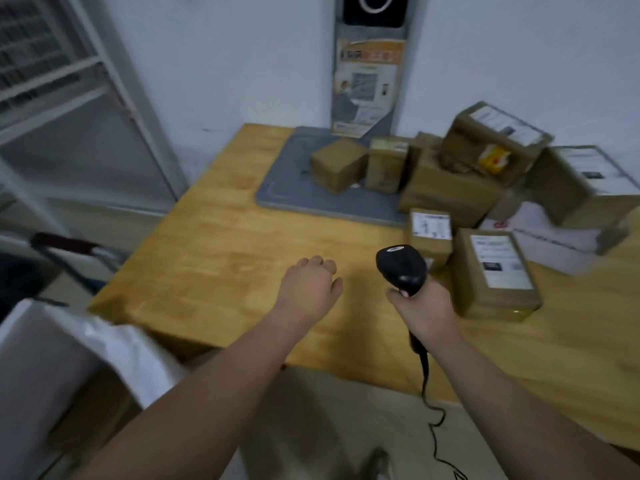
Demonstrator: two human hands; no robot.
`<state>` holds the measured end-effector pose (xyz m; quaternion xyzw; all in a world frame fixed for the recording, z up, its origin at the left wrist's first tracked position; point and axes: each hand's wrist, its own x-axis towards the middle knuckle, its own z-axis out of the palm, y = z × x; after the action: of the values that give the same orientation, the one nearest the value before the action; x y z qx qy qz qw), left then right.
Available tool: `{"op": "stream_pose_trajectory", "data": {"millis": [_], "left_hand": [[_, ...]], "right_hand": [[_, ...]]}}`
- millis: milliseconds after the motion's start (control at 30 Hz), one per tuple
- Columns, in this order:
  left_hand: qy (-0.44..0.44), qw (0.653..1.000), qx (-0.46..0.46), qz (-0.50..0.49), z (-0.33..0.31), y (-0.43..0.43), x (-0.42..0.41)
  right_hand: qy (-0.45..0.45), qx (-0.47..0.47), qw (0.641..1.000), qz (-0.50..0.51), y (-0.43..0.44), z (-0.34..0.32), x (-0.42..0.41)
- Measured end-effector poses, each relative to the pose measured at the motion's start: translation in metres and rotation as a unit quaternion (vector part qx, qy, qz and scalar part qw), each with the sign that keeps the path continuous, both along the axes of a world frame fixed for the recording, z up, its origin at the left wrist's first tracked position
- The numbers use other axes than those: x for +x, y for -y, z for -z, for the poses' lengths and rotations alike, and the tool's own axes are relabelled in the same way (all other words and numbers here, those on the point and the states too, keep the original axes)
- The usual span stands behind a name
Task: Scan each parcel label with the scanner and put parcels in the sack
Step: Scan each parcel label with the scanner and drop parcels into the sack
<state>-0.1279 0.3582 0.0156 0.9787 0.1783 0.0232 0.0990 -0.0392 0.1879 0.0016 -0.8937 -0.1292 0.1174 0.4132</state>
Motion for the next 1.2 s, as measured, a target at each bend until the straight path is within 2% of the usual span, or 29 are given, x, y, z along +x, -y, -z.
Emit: {"op": "stream_pose_trajectory", "data": {"millis": [267,400,500,667,900,1100,1200], "left_hand": [[-0.006,0.998,-0.054,-0.017,0.013,0.057,0.118],[-0.043,0.99,-0.128,-0.036,0.024,0.07,0.171],[-0.061,0.968,-0.216,-0.116,0.035,0.076,0.211],[-0.101,0.965,-0.198,-0.138,0.045,0.091,0.257],[-0.156,0.955,-0.204,-0.15,0.054,0.083,0.268],[-0.216,0.962,-0.132,-0.103,0.051,0.047,0.237],[-0.182,0.964,-0.169,-0.092,0.056,0.038,0.21]], "right_hand": [[-0.027,0.051,0.993,0.104,0.066,-0.012,0.11],[-0.037,0.041,0.991,0.12,0.076,-0.006,0.141],[-0.041,0.043,0.988,0.142,0.075,-0.004,0.154],[-0.07,0.016,0.988,0.136,0.074,0.002,0.173],[-0.089,0.009,0.992,0.091,0.067,0.002,0.189],[-0.079,0.017,0.993,0.085,0.055,0.001,0.19],[-0.1,0.04,0.993,0.053,0.047,-0.001,0.184]]}}
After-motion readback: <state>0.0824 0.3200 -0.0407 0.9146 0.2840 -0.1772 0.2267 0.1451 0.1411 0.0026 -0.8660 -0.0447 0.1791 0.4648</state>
